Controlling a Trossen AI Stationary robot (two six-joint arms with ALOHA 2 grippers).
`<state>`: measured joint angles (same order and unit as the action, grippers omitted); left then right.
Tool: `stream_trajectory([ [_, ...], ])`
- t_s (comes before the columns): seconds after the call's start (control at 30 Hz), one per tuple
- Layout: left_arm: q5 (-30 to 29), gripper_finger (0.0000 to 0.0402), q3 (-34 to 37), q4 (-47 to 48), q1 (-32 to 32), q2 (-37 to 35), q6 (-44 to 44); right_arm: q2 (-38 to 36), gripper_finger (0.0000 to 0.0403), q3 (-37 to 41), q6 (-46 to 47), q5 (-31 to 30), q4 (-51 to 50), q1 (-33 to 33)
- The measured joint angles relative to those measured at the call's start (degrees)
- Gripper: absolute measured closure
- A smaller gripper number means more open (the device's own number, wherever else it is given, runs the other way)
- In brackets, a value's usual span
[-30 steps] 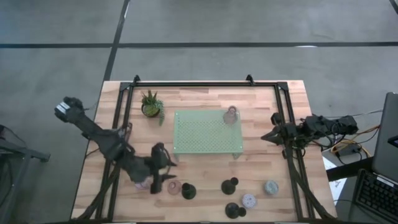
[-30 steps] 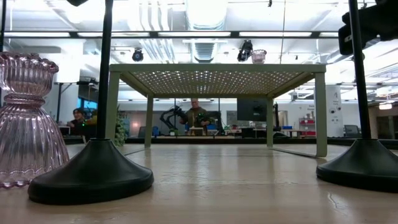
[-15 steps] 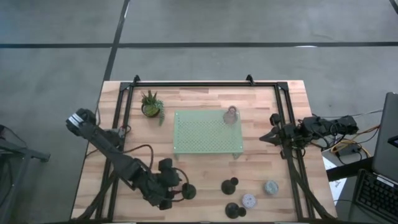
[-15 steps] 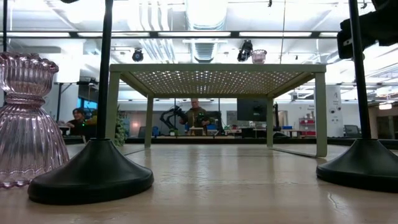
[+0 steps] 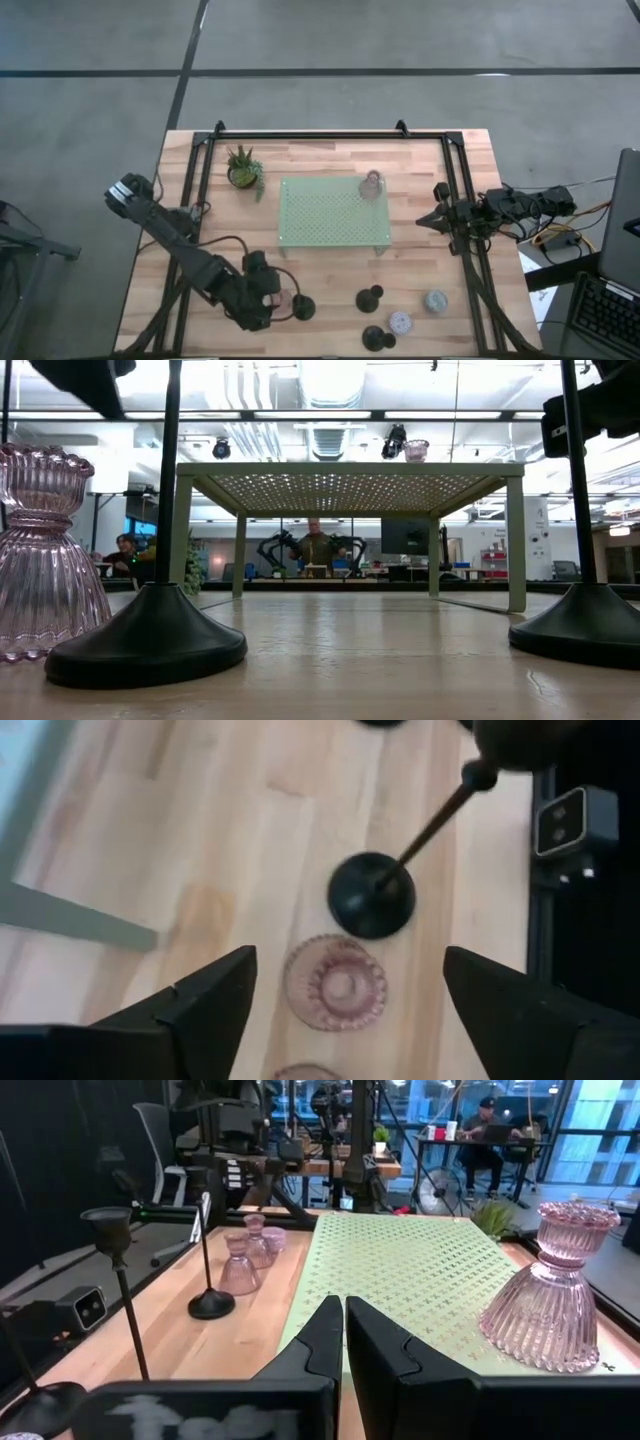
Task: Pick & Place candle stick holders
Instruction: Put the right glass candle holder on the shelf
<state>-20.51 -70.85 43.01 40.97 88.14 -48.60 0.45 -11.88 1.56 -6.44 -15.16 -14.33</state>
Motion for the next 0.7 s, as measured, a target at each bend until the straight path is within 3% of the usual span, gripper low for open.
stream_trajectory([
  [0.7,3.6,0.0073,8.1,-10.5,0.2,2.9,-1.6,0.0,0.039,0.0,-0.2,-0.1,0.0,0.0],
])
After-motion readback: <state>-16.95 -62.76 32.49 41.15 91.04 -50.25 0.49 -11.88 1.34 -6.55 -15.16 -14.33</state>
